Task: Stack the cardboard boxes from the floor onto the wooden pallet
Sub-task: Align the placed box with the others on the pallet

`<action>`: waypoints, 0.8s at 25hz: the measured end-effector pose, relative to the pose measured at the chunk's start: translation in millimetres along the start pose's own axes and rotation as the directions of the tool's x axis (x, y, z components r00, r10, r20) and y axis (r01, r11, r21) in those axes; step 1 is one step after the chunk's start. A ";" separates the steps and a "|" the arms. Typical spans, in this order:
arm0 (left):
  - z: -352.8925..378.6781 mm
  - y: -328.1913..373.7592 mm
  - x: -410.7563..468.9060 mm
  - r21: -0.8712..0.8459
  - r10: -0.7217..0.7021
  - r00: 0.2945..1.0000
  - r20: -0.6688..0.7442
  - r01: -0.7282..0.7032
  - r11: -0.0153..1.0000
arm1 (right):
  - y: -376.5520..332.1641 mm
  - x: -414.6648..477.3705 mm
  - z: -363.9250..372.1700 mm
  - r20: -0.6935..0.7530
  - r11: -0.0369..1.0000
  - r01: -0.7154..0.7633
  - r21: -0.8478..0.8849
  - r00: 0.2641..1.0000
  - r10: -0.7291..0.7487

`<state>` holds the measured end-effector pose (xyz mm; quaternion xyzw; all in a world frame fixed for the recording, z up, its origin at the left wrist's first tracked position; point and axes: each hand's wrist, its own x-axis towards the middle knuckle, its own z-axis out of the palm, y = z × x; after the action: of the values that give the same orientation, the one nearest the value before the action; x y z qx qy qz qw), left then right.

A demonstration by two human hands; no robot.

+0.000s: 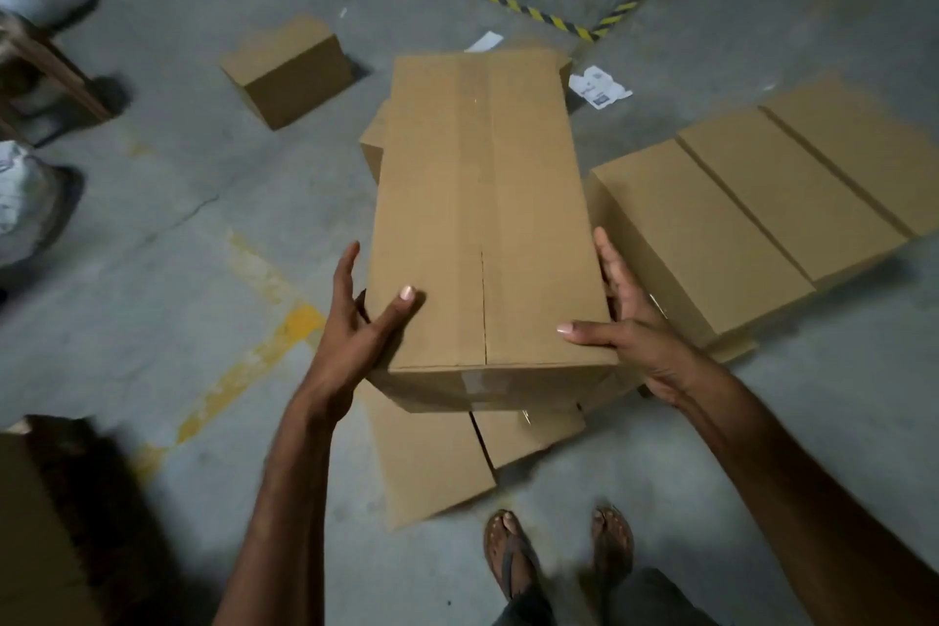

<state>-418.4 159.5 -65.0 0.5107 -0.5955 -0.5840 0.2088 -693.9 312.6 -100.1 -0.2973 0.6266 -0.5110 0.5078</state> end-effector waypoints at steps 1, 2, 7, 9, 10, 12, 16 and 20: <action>-5.7 0.5 -17.6 -0.034 0.037 0.999 -0.018 -0.037 0.999 | -11.3 -6.6 2.2 0.022 0.999 0.036 -0.032 0.999 -0.036; -8.6 3.5 -36.2 -0.053 0.080 0.996 -0.043 -0.082 0.995 | -21.5 -13.0 3.5 0.044 0.998 0.062 -0.033 0.997 -0.061; -11.6 5.3 -131.4 -0.111 0.205 0.955 -0.213 -0.232 0.966 | -57.3 -45.0 18.6 0.110 0.995 0.086 -0.060 0.991 -0.079; -13.5 -1.8 -167.8 -0.177 0.163 0.946 -0.281 -0.218 0.960 | -60.9 -62.2 27.2 0.183 0.993 0.105 -0.052 0.979 -0.094; -14.8 -5.0 -185.4 -0.201 0.141 0.940 -0.311 -0.210 0.957 | -61.7 -72.2 31.2 0.219 0.993 0.113 -0.040 0.970 -0.102; -18.1 -9.8 -222.2 -0.204 0.116 0.909 -0.400 -0.212 0.956 | -63.0 -94.2 42.3 0.274 0.991 0.130 -0.021 0.954 -0.119; -13.6 -17.2 -302.8 -0.151 0.121 0.817 -0.564 -0.245 0.958 | -66.0 -135.8 72.5 0.368 0.983 0.181 -0.007 0.915 -0.166; -27.6 -43.6 -387.8 -0.087 0.147 0.741 -0.655 -0.266 0.960 | -68.4 -185.5 111.9 0.478 0.973 0.230 -0.012 0.856 -0.196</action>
<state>-227.4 485.5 36.7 0.5897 -0.4873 -0.3967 0.5073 -541.7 419.5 30.3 -0.4978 0.4640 -0.4541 0.5751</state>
